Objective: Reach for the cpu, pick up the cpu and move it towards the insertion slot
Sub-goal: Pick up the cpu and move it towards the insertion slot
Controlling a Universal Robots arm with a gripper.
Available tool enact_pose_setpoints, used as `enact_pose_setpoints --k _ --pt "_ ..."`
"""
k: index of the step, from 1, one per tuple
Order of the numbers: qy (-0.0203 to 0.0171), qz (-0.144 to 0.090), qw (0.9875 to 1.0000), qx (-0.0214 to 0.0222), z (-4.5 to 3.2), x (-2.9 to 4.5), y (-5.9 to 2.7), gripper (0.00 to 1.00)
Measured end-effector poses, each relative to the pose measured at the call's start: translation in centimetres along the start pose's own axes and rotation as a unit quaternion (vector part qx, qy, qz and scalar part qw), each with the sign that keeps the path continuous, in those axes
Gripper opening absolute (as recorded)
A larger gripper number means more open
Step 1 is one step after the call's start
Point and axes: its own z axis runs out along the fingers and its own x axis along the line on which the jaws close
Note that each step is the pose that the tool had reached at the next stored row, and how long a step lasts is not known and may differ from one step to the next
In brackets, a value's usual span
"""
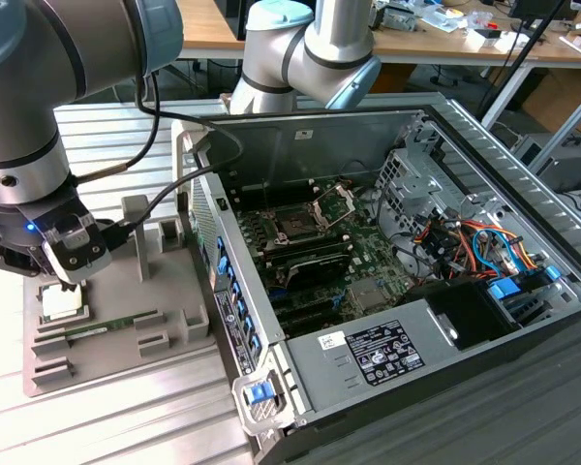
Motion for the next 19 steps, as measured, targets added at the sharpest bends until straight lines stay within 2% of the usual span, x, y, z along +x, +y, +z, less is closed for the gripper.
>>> enact_pose_setpoints --k 7,12,19 --pt "0.0000 0.000 1.0000 0.0000 0.23 0.01 -0.01 0.10" --pt "0.0000 0.000 1.0000 0.0000 0.40 0.40 -0.09 0.10" --pt "0.0000 0.000 1.0000 0.0000 0.60 0.58 -0.20 0.10"
